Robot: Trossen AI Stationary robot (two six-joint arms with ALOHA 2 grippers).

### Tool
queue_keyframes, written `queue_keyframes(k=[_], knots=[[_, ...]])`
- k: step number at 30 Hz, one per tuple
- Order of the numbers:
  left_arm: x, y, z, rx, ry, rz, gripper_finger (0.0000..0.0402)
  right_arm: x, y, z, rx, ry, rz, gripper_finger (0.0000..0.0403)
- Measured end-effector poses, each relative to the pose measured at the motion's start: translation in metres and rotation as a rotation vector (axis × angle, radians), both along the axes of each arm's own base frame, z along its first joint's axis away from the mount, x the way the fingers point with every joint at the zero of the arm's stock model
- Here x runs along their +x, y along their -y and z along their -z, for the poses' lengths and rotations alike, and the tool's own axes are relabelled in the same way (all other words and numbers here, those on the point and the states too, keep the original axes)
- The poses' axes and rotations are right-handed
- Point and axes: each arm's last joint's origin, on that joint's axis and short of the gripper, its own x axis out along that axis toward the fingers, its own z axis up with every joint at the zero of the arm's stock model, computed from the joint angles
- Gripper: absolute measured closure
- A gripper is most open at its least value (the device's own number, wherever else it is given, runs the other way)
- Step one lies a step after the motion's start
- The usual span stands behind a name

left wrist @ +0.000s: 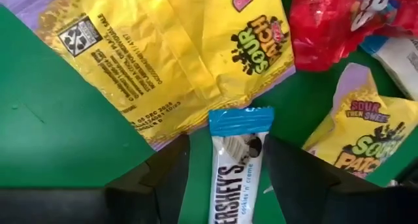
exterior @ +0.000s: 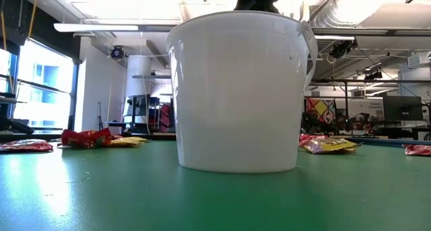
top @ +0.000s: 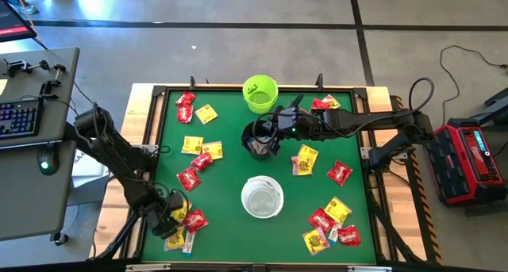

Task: Sort candy by brand, put in halloween buckets
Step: Put the white chocolate into the black bucket

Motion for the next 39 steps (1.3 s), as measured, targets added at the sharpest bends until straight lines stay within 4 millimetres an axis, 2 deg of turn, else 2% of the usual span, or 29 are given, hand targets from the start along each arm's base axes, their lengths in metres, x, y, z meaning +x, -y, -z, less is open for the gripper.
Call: queue_keyframes(k=[13,20,26,34,39], knots=[[0.0034,-0.0006,0.0003,-0.006,0.024,-0.018,0.0214,0.0,0.0001,0.0,0.001,0.0,0.001,0.0403],[0.0038,-0.0004,0.0027,0.012,0.011,-0.041,0.0236,0.0,0.0001,0.0,0.001,0.0,0.001,0.0403],[0.0033,-0.0011,0.0073,0.044,-0.011,-0.034,0.0284,0.0,0.0,0.0,0.0,0.0,0.001,0.0403],[0.0025,-0.0023,0.0082,0.06,-0.001,0.054,0.0389,0.0,0.0,0.0,0.001,0.001,0.002,0.0403],[0.0022,-0.0028,0.0061,0.062,0.001,0.067,0.0399,0.0,0.0001,0.0,0.002,0.001,0.003,0.0403]])
